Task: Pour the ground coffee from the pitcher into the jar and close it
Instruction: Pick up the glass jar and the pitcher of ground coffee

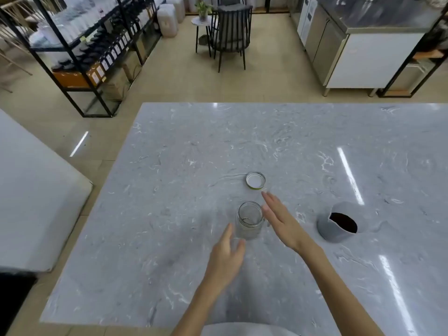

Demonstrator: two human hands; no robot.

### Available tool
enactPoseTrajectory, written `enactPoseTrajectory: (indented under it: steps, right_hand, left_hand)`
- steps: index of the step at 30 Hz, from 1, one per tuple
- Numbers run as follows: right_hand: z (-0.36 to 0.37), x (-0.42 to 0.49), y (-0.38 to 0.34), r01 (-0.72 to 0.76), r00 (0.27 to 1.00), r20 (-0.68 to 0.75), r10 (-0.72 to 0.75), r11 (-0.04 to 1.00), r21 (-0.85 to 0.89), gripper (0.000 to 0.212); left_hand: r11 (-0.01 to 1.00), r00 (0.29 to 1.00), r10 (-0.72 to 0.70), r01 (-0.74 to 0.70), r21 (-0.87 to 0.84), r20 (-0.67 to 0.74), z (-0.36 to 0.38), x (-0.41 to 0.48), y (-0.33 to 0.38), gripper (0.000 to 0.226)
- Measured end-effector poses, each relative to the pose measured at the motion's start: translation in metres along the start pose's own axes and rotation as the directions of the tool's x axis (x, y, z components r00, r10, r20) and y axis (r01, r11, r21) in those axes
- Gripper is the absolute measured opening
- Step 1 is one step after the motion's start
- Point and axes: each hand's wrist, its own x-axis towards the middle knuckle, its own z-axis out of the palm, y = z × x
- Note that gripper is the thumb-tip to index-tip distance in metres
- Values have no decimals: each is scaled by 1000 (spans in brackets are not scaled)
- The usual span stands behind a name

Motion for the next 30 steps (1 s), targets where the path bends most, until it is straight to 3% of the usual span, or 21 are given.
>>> enactPoseTrajectory:
  steps: [2, 3, 8, 10, 12, 15, 19, 22, 25, 30]
  right_hand:
    - [7, 8, -13, -107, 994, 49, 96, 947, 303, 62]
    - [11, 11, -19, -148, 989, 72, 130, 915, 375, 60]
    - [35, -9, -15, -221, 973, 69, 220, 811, 541, 64]
    - [40, -24, -10, -264, 964, 133, 229, 786, 560, 72]
    - [43, -36, -3, -321, 947, 186, 262, 805, 499, 76]
    - [33, -37, 6, -358, 933, 113, 341, 848, 390, 73]
    - [14, -18, -4, -286, 949, 8, 314, 853, 437, 73]
    - [20, -6, -15, -238, 962, 9, 274, 818, 524, 72]
    - [37, -10, -14, -258, 958, 27, 284, 822, 507, 88]
    - [38, -26, 0, -284, 950, 15, 313, 839, 464, 95]
  left_hand:
    - [997, 998, 25, -22, -71, 52, 7, 3, 6, 52]
    - [996, 997, 41, -36, -77, 64, 11, 4, 10, 53]
    - [989, 992, 21, -3, -146, 121, 16, 18, 28, 61]
    - [987, 984, 63, -37, -155, 164, 13, 27, 36, 58]
    - [991, 975, 51, -22, -131, 216, 8, 38, 40, 72]
    - [1000, 977, 28, -25, -18, 210, 2, 44, 32, 81]
    - [985, 970, 151, -164, 58, 193, 10, 33, 13, 78]
    - [984, 963, 169, -176, 16, 208, 19, 35, 8, 92]
    - [982, 967, 188, -190, -1, 173, 21, 43, 9, 94]
    - [966, 973, 189, -209, 150, 136, 20, 58, -4, 97]
